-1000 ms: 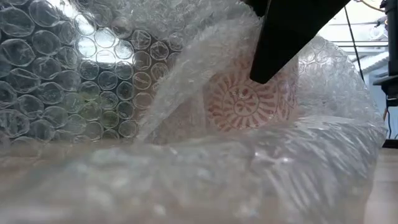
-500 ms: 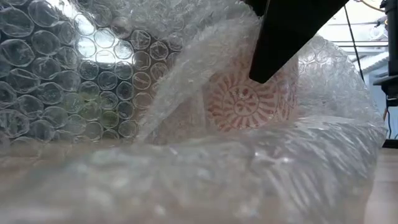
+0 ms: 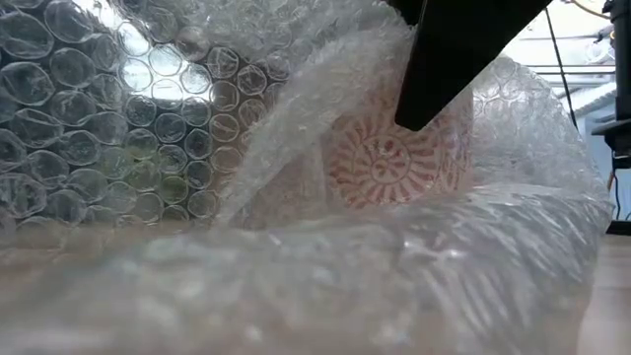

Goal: Wrap mug
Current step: Wrap the yellow patterned mug with bubble wrap

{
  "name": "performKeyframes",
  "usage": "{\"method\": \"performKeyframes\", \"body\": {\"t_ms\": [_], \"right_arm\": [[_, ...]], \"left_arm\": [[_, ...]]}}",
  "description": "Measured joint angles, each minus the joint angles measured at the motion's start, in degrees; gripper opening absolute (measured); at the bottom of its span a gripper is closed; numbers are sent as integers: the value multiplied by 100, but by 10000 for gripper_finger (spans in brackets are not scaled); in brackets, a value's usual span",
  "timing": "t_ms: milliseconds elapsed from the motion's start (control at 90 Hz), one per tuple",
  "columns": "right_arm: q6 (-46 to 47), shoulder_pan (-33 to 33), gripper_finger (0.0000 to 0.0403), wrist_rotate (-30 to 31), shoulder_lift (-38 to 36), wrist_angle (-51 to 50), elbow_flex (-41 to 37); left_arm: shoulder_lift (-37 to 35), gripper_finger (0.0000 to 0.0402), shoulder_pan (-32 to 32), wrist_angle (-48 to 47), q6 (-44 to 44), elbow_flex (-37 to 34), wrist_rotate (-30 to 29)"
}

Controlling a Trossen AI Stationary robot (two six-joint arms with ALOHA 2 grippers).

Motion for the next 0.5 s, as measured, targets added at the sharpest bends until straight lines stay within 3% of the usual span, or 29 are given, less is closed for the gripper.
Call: {"method": "performKeyframes", "body": {"t_ms": [500], "right_arm": [[22, 0, 183, 0, 0, 0, 2]], "left_arm": [[1, 1, -236, -342, -616, -7, 153]]}}
